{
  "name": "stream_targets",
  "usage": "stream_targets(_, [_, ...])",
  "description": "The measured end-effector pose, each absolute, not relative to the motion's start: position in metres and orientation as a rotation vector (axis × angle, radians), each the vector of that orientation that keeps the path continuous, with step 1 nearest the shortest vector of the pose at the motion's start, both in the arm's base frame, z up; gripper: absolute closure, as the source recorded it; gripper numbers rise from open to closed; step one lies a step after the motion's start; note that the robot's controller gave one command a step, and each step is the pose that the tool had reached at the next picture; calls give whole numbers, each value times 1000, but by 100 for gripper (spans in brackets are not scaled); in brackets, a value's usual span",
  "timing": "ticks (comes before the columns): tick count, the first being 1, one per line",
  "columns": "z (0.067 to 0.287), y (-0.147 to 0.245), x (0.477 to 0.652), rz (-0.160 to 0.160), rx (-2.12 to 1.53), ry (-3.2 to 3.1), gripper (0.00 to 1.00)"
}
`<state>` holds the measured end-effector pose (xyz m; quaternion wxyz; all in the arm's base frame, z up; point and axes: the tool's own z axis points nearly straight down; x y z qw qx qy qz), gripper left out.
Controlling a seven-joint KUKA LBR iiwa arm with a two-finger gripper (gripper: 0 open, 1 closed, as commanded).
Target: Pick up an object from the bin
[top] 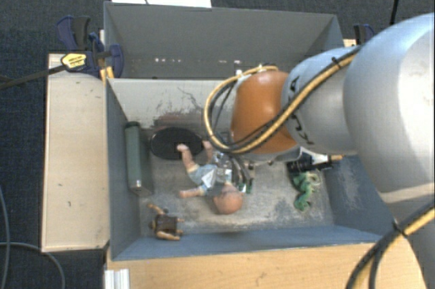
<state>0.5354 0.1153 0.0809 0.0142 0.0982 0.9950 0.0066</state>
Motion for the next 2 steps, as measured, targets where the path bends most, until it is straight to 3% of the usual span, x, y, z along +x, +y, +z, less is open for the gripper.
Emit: stream_targets(2, [88,115,535,11,306,3109,100])
